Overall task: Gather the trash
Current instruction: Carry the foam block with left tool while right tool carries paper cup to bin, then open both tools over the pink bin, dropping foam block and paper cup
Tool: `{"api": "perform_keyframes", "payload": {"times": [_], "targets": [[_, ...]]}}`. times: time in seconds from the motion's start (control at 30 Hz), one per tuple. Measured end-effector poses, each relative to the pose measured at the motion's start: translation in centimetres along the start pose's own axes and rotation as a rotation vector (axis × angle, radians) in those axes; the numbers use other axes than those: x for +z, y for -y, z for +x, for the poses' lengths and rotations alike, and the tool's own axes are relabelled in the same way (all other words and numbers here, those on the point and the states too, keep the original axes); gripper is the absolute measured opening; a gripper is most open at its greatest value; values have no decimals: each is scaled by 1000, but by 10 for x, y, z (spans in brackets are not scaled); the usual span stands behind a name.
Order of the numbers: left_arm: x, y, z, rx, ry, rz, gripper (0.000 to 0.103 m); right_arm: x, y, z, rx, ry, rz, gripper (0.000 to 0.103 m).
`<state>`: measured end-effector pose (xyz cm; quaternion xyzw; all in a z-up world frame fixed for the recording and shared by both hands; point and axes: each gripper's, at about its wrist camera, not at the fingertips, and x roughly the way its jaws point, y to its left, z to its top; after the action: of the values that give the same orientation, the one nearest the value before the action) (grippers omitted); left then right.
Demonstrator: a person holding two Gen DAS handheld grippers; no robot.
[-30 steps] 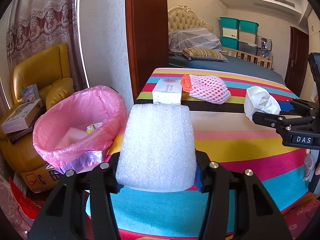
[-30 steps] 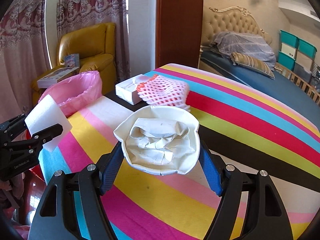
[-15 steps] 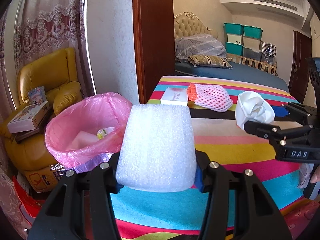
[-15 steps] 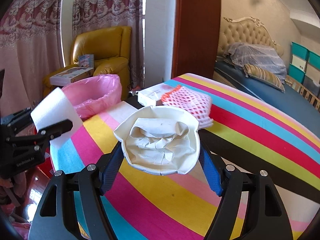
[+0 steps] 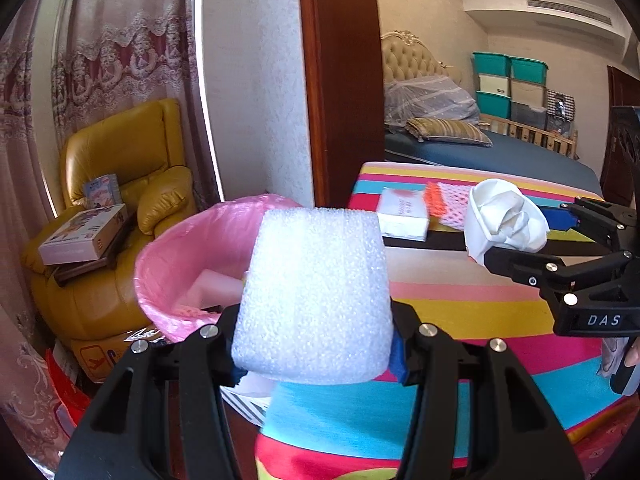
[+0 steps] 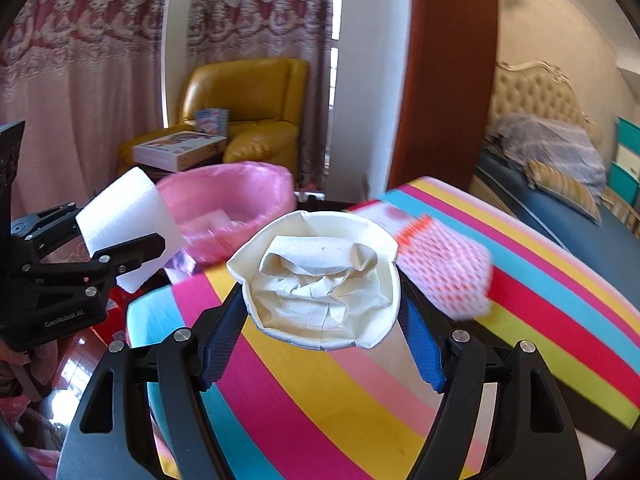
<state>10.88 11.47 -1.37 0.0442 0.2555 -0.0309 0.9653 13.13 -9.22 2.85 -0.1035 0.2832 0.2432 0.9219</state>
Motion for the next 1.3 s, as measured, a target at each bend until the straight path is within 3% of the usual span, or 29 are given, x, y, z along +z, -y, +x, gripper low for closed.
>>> {"api": "perform_keyframes", "payload": {"times": [0.47, 0.9, 0.97, 1.03, 1.2, 1.3], "targets": [[29, -83, 42, 112, -29, -1, 51, 67, -40, 66, 115, 33, -77, 71], [44, -141, 103, 92, -62, -22, 51, 121, -57, 140, 228, 28, -133, 73], [47, -148, 109, 105, -62, -21, 61, 125, -58, 144, 240, 34, -132, 84], [46, -155, 110, 143, -46, -34, 72, 128, -56, 141, 224, 65, -122, 84], [33, -155, 94, 192, -25, -49, 82, 115, -42, 121, 206, 76, -71, 84], [24, -145, 77, 235, 1, -52, 96, 99, -34, 105, 185, 69, -55, 84]]}}
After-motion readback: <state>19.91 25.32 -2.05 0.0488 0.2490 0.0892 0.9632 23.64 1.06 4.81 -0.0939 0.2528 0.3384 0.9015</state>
